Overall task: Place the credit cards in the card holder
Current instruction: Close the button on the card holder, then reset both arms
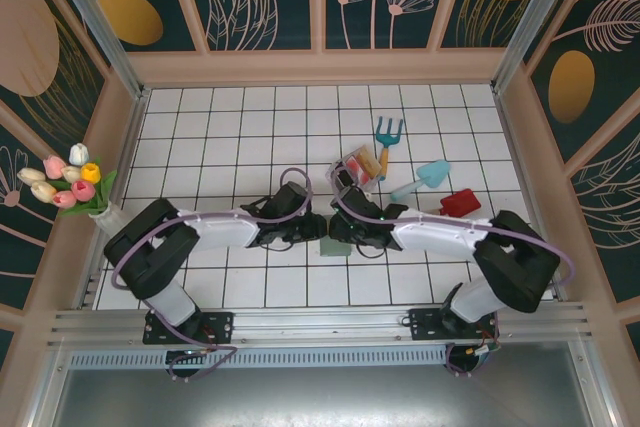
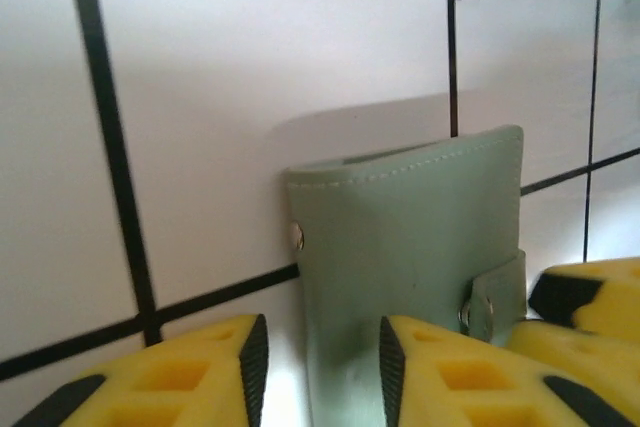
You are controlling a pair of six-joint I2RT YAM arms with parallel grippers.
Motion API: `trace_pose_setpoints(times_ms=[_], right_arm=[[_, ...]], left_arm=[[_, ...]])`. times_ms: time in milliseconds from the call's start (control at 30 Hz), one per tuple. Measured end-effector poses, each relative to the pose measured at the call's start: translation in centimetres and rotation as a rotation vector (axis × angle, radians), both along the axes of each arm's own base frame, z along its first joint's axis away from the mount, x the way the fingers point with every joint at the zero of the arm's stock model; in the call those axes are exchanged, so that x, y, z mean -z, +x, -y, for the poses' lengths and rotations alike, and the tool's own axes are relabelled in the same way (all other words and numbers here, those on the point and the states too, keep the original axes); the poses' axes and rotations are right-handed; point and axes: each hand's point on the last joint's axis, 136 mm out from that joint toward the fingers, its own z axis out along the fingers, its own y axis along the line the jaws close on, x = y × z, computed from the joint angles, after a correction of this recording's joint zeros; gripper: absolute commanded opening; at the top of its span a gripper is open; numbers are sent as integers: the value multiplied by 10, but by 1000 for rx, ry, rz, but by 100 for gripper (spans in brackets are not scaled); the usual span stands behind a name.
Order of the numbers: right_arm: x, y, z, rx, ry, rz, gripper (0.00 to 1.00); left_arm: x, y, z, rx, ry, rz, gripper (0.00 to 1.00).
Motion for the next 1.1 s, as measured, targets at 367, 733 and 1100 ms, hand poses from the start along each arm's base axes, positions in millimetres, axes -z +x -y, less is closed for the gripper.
trace_pose_setpoints(times_ms=[367, 733, 1100], right_arm=[[-138, 83, 206, 558, -264, 693, 99], [-27, 94, 302, 521, -535, 652, 99], [-48, 138, 270, 353, -417, 881, 99]], left_arm=[[-117, 75, -124, -418, 214, 501, 99], [-103, 90, -316, -770, 762, 691, 99], [-79, 108, -319, -635, 810, 878, 99]])
